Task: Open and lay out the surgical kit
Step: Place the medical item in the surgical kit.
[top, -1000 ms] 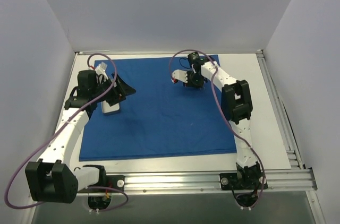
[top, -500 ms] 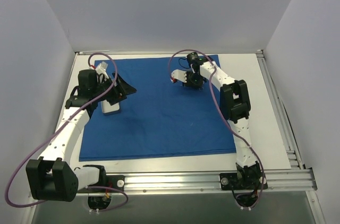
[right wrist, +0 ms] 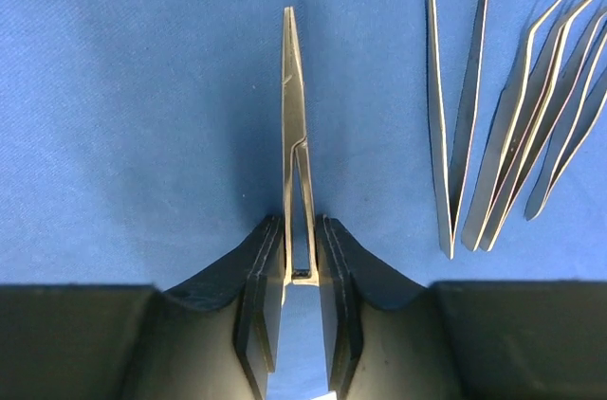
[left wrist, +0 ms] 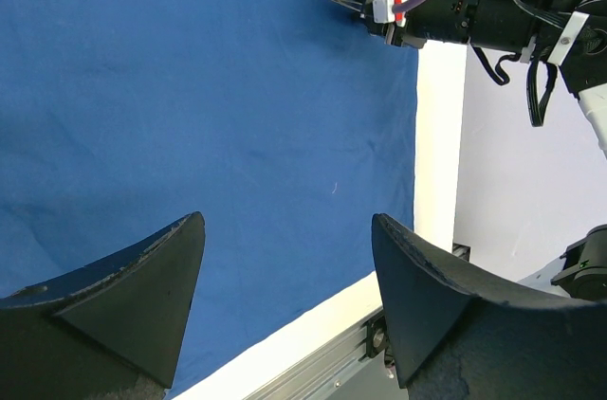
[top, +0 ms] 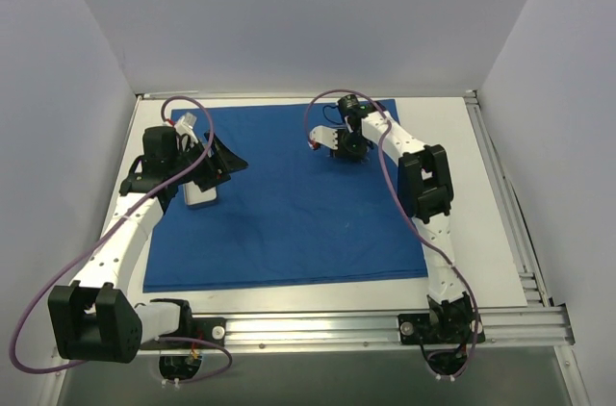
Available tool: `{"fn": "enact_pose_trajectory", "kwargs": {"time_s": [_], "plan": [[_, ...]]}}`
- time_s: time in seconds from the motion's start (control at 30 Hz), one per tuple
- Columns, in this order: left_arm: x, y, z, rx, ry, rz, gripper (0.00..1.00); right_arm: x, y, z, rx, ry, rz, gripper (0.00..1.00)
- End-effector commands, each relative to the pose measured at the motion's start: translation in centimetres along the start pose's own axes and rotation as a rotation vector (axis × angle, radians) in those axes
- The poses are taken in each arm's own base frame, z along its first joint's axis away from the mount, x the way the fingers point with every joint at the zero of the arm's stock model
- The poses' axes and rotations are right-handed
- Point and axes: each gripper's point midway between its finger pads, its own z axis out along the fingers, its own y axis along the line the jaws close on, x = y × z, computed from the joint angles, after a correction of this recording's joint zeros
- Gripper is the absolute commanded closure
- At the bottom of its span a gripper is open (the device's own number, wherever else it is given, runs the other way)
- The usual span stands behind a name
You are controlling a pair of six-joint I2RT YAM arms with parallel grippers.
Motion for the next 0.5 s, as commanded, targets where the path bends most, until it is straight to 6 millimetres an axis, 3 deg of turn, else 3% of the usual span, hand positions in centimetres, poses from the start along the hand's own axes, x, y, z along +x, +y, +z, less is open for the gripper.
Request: {"fn": "enact_pose_trajectory", "kwargs": {"time_s": [0.0, 0.33, 0.43, 0.47], "plan": [[-0.9, -0.8, -0.1, 0.038, -0.031, 0.029, 0.20, -0.3, 0.7, 0.6, -0.030, 0.004, 0.001, 0.76], [-1.1, -0.4, -0.3, 0.005, -0.038, 0.030, 0.20, -1.4, -0.6, -0.4, 0.035, -0.049, 0.037, 0.65], [-1.6, 0.1, -0.4, -0.039, -0.044, 0.040, 0.18, -1.8, -1.8, -2.0, 0.106, -0.070, 0.072, 0.56], [-1.6, 0.3, -0.4, -0.055, -0.041, 0.040, 0.18, -1.9, -2.2, -2.5, 0.129, -0.078, 0.086, 0.46]]}}
